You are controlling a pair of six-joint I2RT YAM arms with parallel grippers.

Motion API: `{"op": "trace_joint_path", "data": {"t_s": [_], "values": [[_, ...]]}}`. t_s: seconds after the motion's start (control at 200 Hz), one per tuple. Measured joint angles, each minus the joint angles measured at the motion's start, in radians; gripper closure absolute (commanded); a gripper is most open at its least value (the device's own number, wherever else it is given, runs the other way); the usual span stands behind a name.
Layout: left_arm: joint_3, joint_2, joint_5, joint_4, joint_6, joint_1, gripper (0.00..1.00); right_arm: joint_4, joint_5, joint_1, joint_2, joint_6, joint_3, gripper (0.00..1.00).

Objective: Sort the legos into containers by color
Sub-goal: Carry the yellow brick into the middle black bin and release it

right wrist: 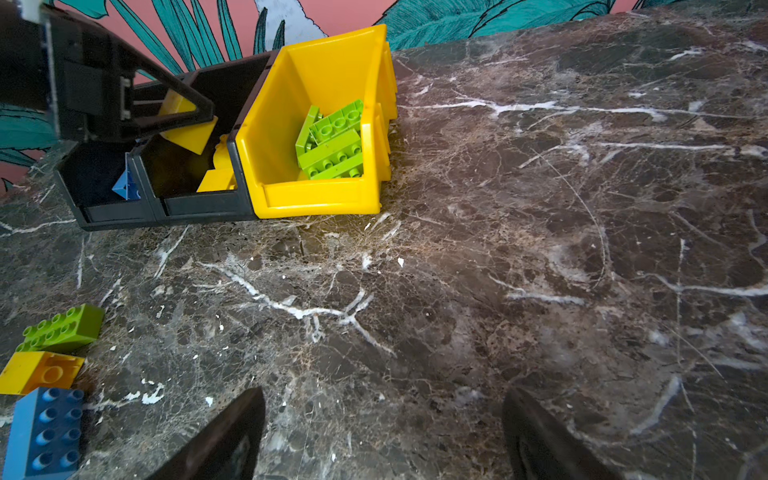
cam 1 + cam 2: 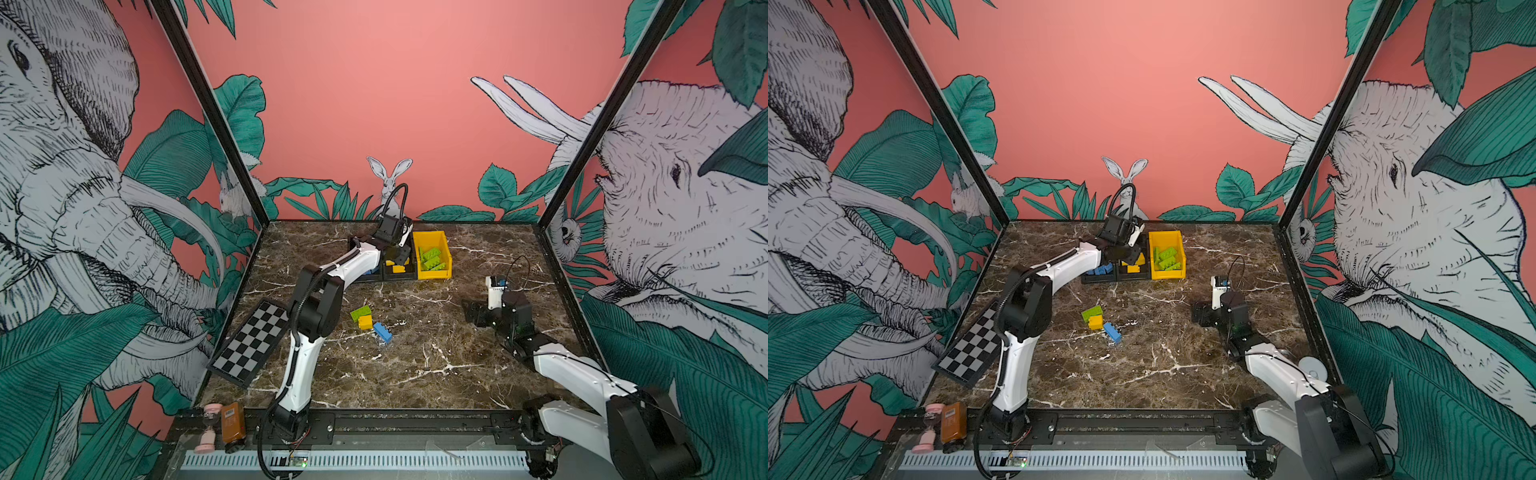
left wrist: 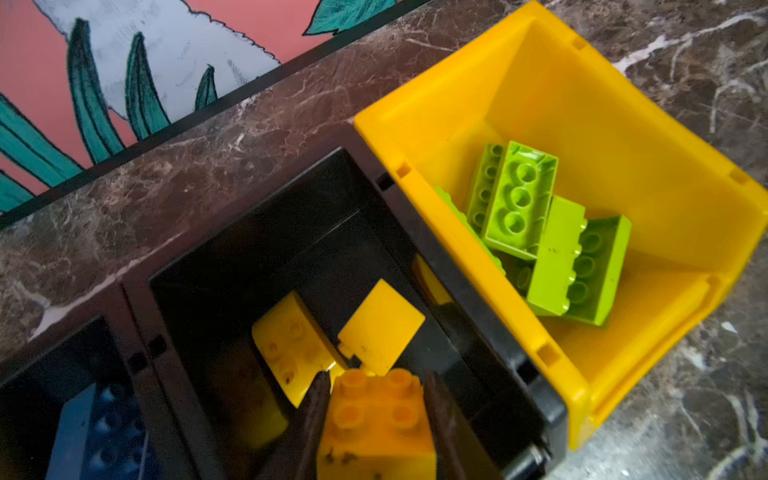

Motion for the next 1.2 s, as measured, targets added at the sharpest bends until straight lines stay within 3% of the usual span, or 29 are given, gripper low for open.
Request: {"op": "trace_joint_path", "data": {"t_s": [0.265, 0.405, 0.545, 0.83, 0.93, 1.03, 1.195], "values": [[0.114, 0.05, 0.01, -0.007, 0.034, 0.002, 0.74, 0.001, 0.0, 0.0, -0.015, 0.0, 0.0, 0.12], [0.121, 0.052, 0.025, -0.012, 0.041, 0.007, 0.62, 0.0, -0.004, 0.0, -0.013, 0.0, 0.0, 0.12], [0.123, 0.056, 0.029, -0.023, 0.051, 0.008, 0.39, 0.001, -0.011, 0.0, -0.013, 0.0, 0.0, 0.12], [0.138, 0.037, 0.009, -0.084, 0.05, 0.014, 0.36, 0.001, -0.011, 0.0, -0.013, 0.0, 0.0, 0.12], [0.026, -0.073, 0.015, -0.132, 0.041, 0.014, 0.36, 0.001, -0.011, 0.0, -0.013, 0.0, 0.0, 0.12], [-0.159, -0.268, 0.016, -0.19, 0.001, 0.013, 0.36, 0.0, -0.011, 0.0, -0.013, 0.0, 0.0, 0.12], [-0.434, -0.582, -0.007, -0.262, -0.14, -0.029, 0.34, 0.0, -0.014, 0.0, -0.013, 0.0, 0.0, 0.12]]}}
